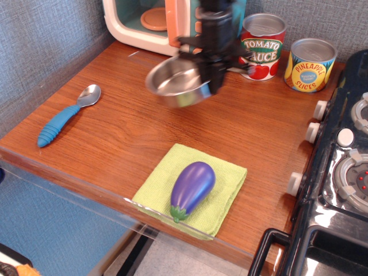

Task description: Place the pot in front of the green towel.

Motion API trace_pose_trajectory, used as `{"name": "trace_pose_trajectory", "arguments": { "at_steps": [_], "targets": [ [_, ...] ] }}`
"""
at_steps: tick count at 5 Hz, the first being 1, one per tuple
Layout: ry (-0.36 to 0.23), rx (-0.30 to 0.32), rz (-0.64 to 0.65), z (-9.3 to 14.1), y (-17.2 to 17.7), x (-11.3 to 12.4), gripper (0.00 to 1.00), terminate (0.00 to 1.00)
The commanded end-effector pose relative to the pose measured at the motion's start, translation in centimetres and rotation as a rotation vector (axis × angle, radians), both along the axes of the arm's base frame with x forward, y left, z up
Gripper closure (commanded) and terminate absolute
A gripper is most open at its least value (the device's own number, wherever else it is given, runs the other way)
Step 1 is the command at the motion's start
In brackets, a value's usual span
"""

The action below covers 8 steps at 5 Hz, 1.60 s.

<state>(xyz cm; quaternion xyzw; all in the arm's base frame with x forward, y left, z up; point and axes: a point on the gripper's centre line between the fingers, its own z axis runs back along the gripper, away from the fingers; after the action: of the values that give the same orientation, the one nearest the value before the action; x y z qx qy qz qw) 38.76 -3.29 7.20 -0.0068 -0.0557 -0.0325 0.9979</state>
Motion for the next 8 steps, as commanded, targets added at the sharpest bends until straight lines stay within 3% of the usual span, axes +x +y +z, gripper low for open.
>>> {"name": "trace_pose_trajectory", "arguments": {
  "at_steps": [1,4,5,6,8],
  "targets": [
    [-0.063,0.002,-0.105,0.9,-5.9,1.2,1.0,0.0],
    [0.03,0.024,-0.114,-3.4,-8.0,-1.4,1.0,0.0],
    [0.04,0.008,-0.125,-3.9,-7.9,-1.3,0.0,0.0],
    [0.033,0.005,-0.139,-3.2,-7.9,-1.4,0.0,0.0],
    [-0.081,-0.071,-0.127,3.6,-6.4,-4.8,0.0,0.0]
  ]
}}
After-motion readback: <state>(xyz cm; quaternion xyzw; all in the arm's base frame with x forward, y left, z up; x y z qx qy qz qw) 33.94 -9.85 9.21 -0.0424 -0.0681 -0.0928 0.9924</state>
